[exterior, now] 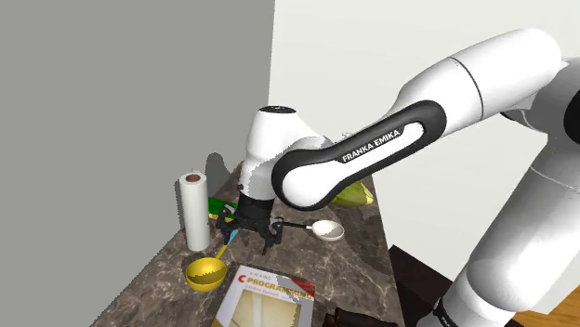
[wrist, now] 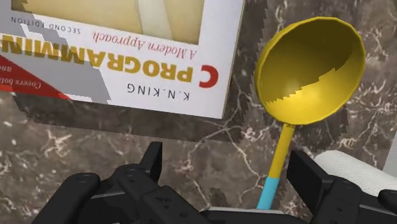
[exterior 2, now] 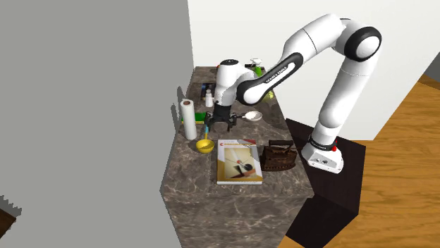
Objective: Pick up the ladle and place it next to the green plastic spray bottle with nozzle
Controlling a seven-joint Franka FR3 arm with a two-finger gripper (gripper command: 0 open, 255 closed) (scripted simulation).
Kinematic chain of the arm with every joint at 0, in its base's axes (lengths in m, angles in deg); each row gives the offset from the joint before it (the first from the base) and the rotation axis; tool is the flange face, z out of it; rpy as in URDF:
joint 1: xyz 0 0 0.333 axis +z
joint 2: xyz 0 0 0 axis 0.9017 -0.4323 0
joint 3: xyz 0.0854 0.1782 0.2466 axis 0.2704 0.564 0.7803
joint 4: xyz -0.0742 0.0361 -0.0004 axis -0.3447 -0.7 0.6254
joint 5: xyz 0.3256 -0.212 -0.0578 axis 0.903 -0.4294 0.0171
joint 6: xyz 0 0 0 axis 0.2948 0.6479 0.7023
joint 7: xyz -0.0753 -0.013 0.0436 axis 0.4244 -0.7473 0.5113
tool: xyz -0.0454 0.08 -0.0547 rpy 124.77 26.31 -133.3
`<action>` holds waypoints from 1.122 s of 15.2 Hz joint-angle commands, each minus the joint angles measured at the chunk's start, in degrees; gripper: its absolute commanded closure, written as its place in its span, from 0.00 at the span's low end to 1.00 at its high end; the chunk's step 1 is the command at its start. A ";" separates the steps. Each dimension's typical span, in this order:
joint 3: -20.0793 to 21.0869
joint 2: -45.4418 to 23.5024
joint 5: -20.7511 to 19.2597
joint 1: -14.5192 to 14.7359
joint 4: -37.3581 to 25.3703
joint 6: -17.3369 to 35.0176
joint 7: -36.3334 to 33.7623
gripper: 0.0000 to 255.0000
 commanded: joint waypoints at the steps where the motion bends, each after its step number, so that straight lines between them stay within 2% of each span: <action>1: 0.27 -5.99 -6.39 0.47 -4.09 1.39 -7.67 0.00; 3: -1.17 -11.36 -11.93 2.60 -8.31 2.01 -14.24 0.00; 4: -1.99 -12.98 -13.47 3.62 -9.77 2.09 -16.14 0.00; 11: -4.25 -17.59 -17.89 6.08 -9.47 6.04 -19.09 0.00; 17: -4.47 -17.98 -18.24 6.31 -9.48 6.35 -19.33 0.00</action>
